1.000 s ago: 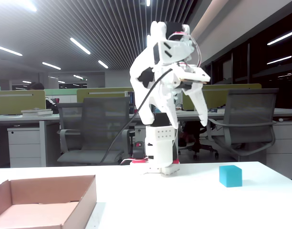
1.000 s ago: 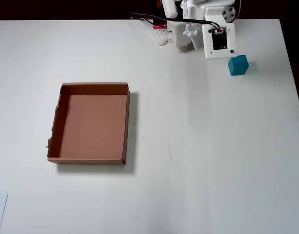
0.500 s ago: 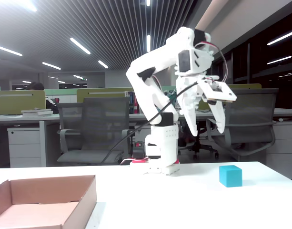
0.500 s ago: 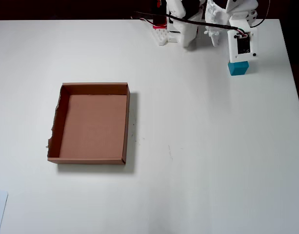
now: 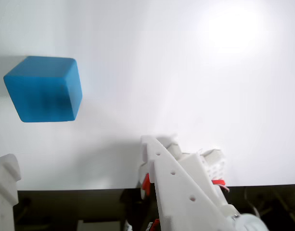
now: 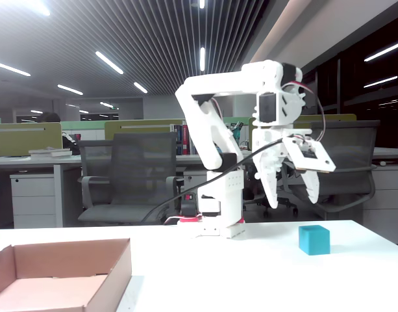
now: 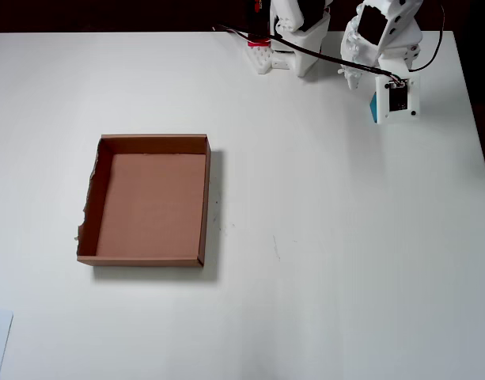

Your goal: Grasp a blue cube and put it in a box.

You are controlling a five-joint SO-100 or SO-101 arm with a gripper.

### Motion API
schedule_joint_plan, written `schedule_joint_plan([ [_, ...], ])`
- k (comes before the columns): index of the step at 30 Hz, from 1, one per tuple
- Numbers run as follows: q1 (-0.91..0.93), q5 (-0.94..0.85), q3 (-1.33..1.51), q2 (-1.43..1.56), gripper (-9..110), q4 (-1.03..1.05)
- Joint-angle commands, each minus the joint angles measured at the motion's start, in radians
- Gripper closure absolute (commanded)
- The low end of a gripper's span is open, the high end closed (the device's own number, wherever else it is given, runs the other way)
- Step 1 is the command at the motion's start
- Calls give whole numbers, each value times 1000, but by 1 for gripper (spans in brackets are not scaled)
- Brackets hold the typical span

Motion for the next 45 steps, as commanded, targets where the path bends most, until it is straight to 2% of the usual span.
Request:
schedule_joint_plan([
  [1,-15,15,-2,-26,67,-49],
  [23,-121,129,60,-236,71,-304],
  [45,-152,179,41,-252,82,-336],
])
